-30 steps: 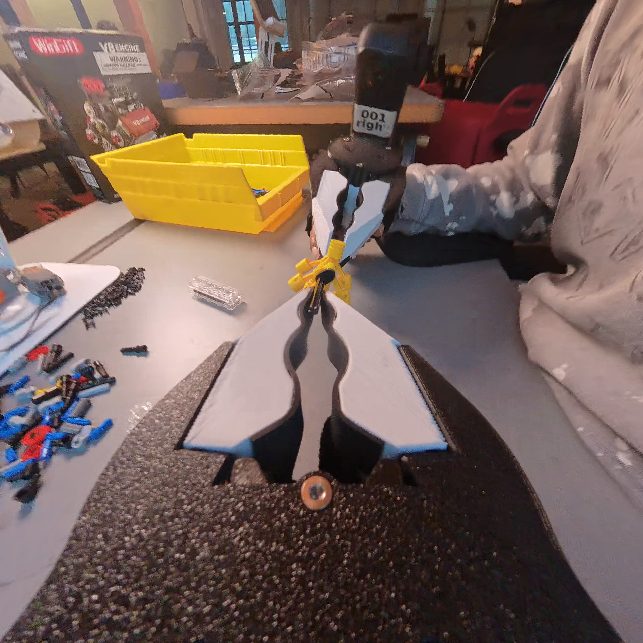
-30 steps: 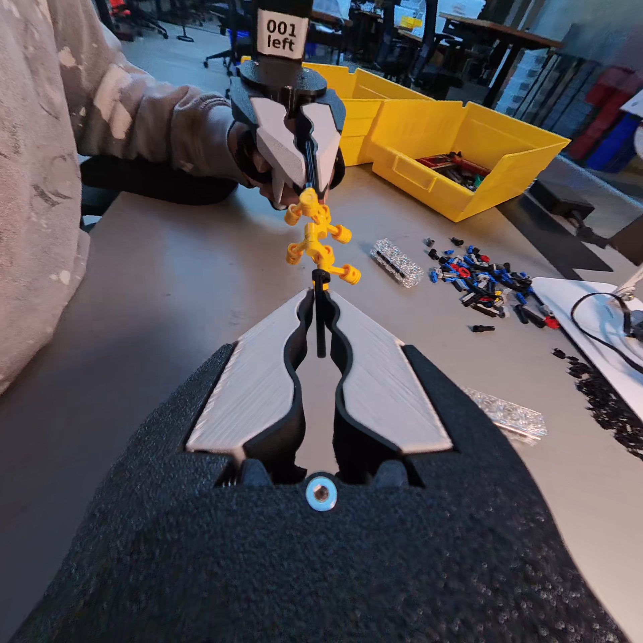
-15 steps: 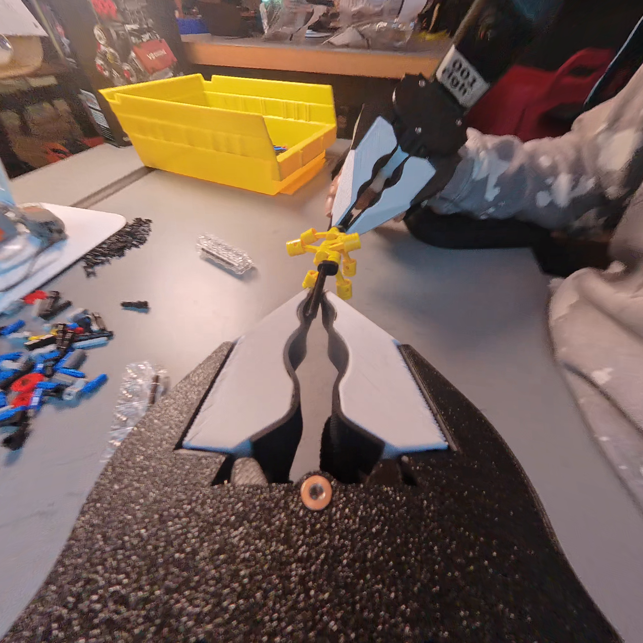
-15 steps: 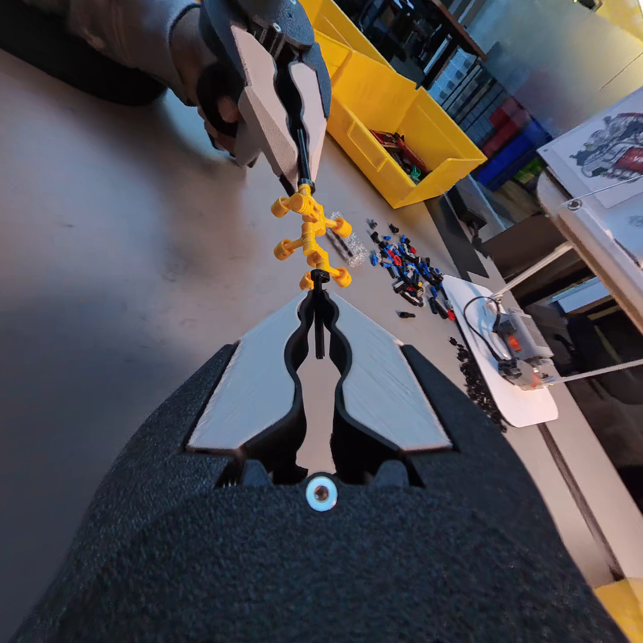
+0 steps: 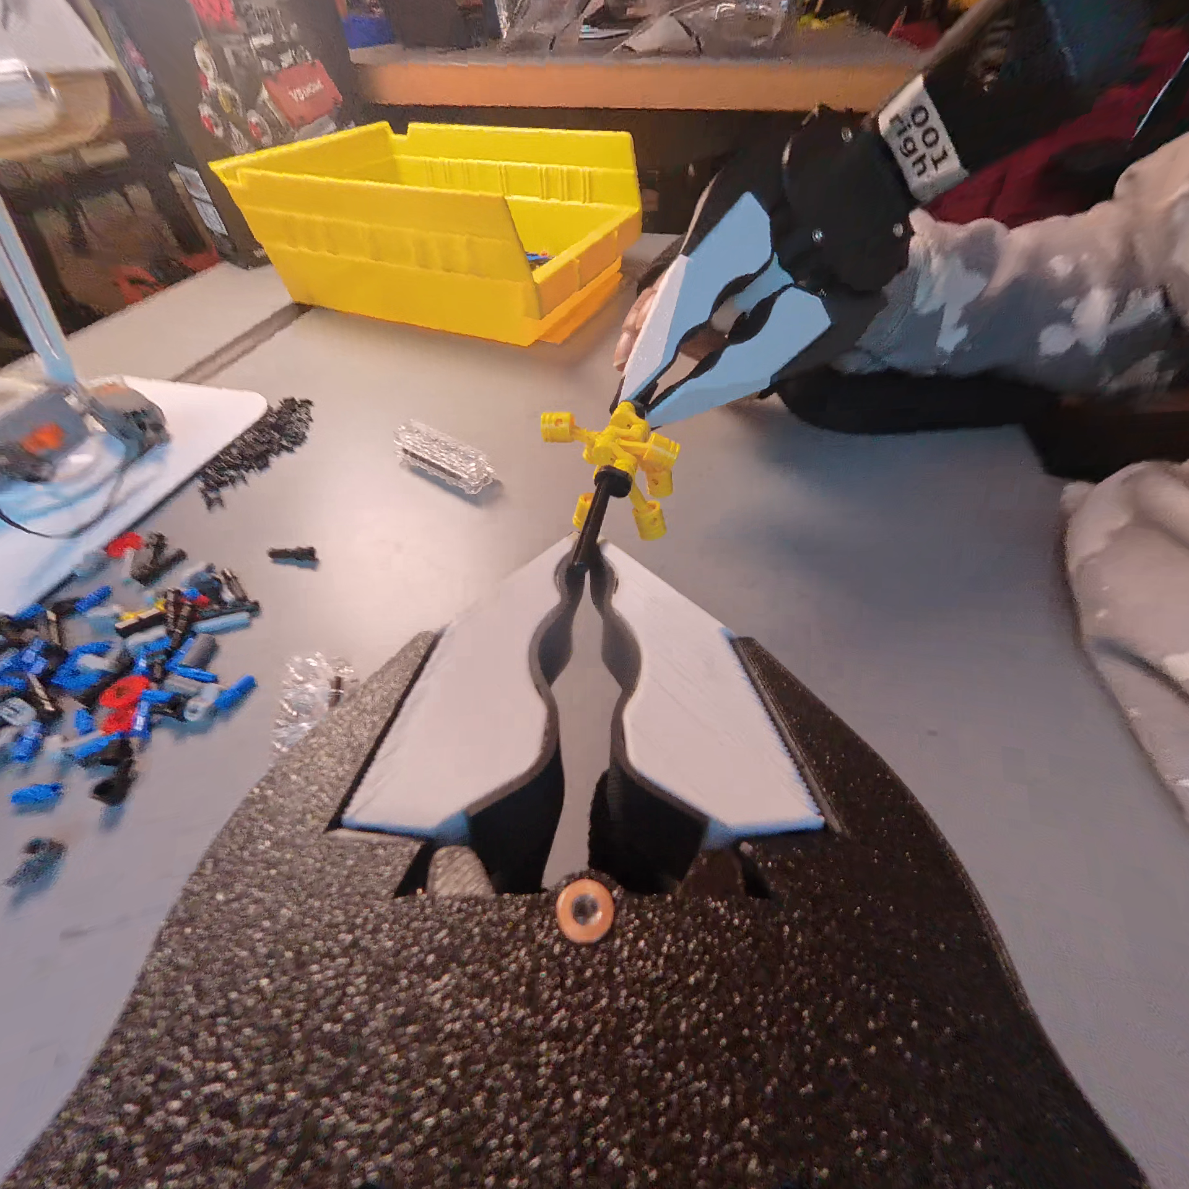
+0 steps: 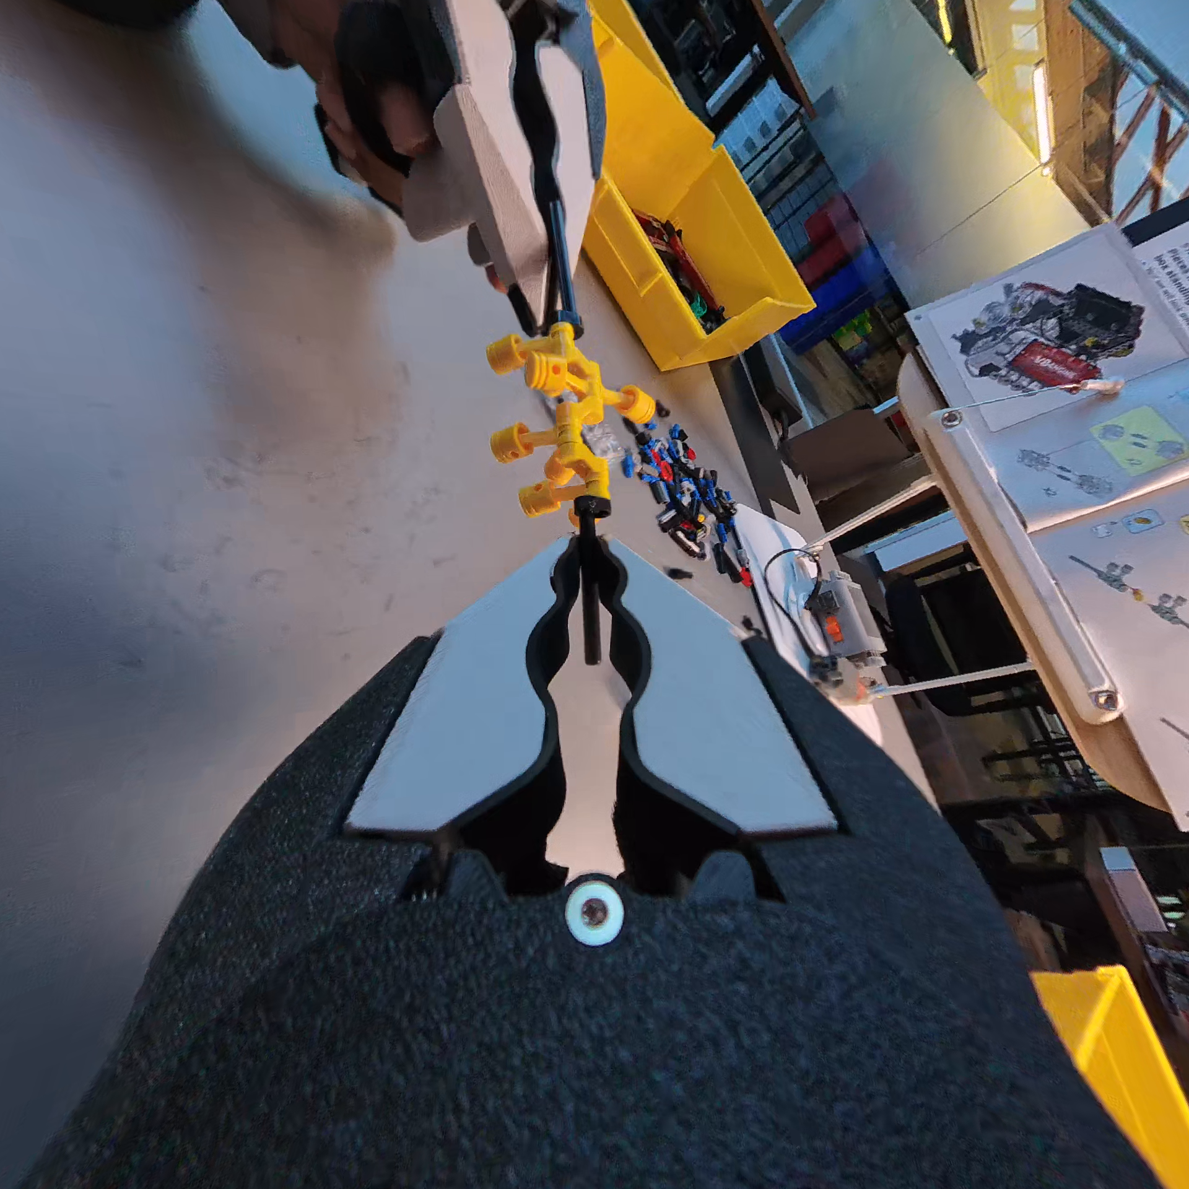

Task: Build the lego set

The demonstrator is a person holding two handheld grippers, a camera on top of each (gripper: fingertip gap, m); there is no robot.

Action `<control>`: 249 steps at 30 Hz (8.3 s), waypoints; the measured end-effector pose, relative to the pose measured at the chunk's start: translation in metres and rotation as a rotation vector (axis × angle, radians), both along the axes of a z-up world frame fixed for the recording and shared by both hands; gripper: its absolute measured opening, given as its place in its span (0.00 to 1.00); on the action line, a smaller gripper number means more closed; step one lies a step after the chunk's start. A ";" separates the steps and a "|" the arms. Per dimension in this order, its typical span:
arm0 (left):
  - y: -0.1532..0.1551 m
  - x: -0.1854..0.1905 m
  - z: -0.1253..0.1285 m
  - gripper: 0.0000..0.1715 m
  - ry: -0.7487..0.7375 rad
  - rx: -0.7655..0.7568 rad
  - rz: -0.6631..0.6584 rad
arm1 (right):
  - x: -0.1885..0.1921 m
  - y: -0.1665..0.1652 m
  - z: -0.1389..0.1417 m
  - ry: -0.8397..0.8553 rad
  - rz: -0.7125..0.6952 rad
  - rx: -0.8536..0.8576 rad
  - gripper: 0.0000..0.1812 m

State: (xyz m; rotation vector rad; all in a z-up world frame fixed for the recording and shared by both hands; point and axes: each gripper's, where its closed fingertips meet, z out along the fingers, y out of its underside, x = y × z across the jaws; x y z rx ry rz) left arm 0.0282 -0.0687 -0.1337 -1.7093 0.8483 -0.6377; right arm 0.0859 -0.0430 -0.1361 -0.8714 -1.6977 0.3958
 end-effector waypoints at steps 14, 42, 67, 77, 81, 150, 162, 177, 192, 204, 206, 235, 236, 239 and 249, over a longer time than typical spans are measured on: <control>0.007 -0.001 -0.012 0.00 0.299 0.250 0.065 | 0.005 -0.011 -0.023 -0.137 0.067 -0.153 0.01; 0.002 -0.006 -0.028 0.02 0.154 -0.052 0.060 | 0.001 0.011 -0.016 -0.083 0.009 0.005 0.01; 0.003 -0.006 -0.033 0.16 0.180 -0.061 0.071 | 0.001 0.014 -0.014 -0.061 0.001 0.019 0.01; 0.000 -0.004 -0.027 0.09 0.165 -0.040 0.054 | 0.002 0.014 -0.017 -0.079 0.000 0.064 0.01; -0.008 0.004 -0.019 0.08 0.116 -0.035 -0.008 | 0.003 0.019 -0.027 -0.132 -0.022 0.135 0.01; 0.020 -0.031 -0.008 0.18 0.068 -0.007 0.228 | 0.019 0.049 -0.017 -0.064 -0.184 -0.334 0.30; 0.063 -0.094 0.064 0.25 -0.200 0.200 0.589 | -0.001 0.121 0.056 0.324 -0.303 -0.587 0.27; 0.127 -0.115 0.050 0.22 -0.115 0.261 0.722 | -0.068 0.290 0.136 0.571 -0.466 -0.426 0.12; 0.128 -0.112 0.031 0.22 -0.067 0.244 0.685 | -0.068 0.306 0.101 0.514 -0.508 -0.410 0.20; 0.129 -0.120 0.033 0.22 -0.097 0.233 0.707 | -0.061 0.314 0.094 0.502 -0.567 -0.404 0.25; 0.129 -0.121 0.033 0.22 -0.093 0.236 0.709 | -0.059 0.316 0.094 0.497 -0.582 -0.385 0.26; 0.127 -0.148 0.041 0.21 -0.074 0.263 0.766 | -0.047 0.303 0.095 0.416 -0.674 -0.006 0.18; 0.128 -0.148 0.041 0.21 -0.075 0.260 0.765 | -0.044 0.306 0.097 0.420 -0.686 0.011 0.22; 0.128 -0.147 0.039 0.21 -0.076 0.255 0.762 | -0.047 0.317 0.093 0.360 -0.696 0.023 0.27; 0.131 -0.147 0.030 0.19 -0.048 0.239 0.761 | -0.055 0.323 0.087 0.180 -0.680 0.203 0.14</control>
